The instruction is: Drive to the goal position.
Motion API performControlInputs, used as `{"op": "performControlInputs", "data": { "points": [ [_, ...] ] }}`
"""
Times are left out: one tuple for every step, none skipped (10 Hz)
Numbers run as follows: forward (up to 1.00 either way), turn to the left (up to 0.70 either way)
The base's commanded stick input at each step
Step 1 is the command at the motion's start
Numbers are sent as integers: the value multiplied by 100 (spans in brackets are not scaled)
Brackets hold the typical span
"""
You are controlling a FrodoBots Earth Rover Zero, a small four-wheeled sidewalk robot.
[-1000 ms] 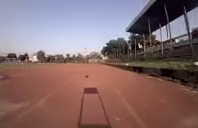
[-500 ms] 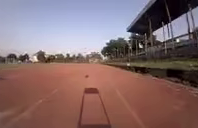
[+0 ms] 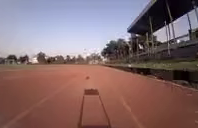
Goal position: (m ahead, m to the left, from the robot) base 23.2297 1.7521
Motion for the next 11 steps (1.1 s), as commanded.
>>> {"op": "performControlInputs", "data": {
  "points": [
    [70,0],
    [70,0],
    [70,0],
    [70,0],
    [70,0],
    [70,0],
    [70,0],
    [70,0],
    [70,0],
    [70,0],
    [70,0]
  ]
}}
